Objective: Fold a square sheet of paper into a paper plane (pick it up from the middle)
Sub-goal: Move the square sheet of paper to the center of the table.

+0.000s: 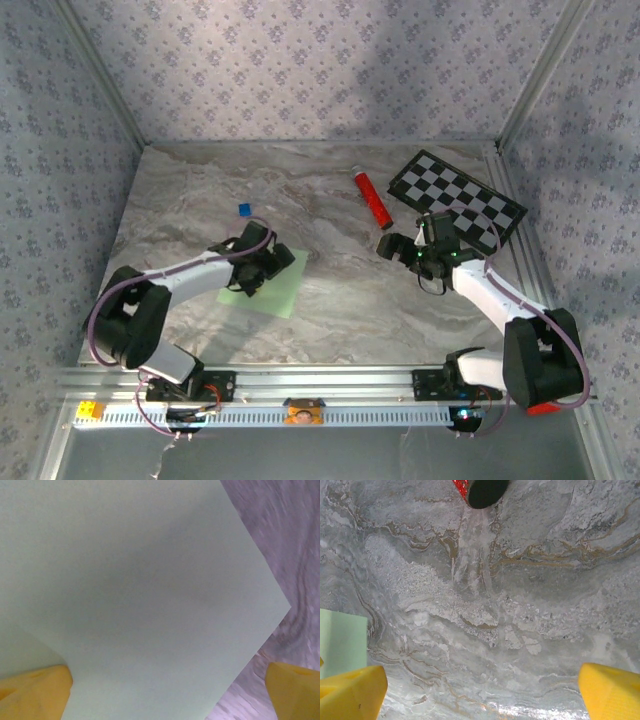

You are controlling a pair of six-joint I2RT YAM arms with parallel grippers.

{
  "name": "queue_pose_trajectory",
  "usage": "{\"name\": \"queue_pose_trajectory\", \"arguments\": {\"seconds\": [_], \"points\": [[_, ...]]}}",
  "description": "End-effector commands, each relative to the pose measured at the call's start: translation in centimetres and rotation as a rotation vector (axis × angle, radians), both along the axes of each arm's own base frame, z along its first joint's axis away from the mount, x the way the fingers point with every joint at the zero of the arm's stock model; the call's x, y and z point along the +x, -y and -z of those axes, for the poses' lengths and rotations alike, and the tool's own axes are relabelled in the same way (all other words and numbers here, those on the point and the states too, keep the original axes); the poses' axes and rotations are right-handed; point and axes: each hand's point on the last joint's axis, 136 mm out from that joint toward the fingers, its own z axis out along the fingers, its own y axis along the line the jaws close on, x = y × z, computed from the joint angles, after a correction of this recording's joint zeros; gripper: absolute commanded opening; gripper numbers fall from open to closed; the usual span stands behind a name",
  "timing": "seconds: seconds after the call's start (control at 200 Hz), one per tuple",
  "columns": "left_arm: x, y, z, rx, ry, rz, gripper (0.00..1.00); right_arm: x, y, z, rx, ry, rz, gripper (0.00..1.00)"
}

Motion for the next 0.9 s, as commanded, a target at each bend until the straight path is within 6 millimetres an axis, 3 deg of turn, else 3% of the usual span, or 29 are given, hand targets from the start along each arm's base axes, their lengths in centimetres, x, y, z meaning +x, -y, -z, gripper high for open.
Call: {"name": "queue_pose_trajectory", "arguments": {"seconds": [0.0,0.115,0.215,0.405,0.555,0.895], "points": [[-1.5,0.4,-0.1,0.066,-0.074,0.013,1.0,-0.7,-0.1,0.1,0.018,-0.026,0.016,1.0],[0.2,-0.6,-2.8,0.193,0.02,0.15,1.0,-0.6,-0.8,-0.9,0.051,0.019,-0.011,1.0],[1.1,-1.3,-3.7,0.259,0.047,0.31,1.0,-0.5,-1.3,-2.1,0.077,0.063,-0.035,1.0],[1.5,-1.7,-2.4,0.2,0.0,0.532,1.0,-0.2,-2.6,-3.7,0.109,0.114,-0.087,1.0],[1.5,-1.7,-1.3,0.167,-0.033,0.612,1.0,-0.2,-3.3,-3.9,0.108,0.131,-0.102,1.0],[0.3,-1.6,2.1,0.121,-0.155,0.47,1.0,-0.5,-3.3,-3.2,0.087,0.101,-0.092,1.0]]}}
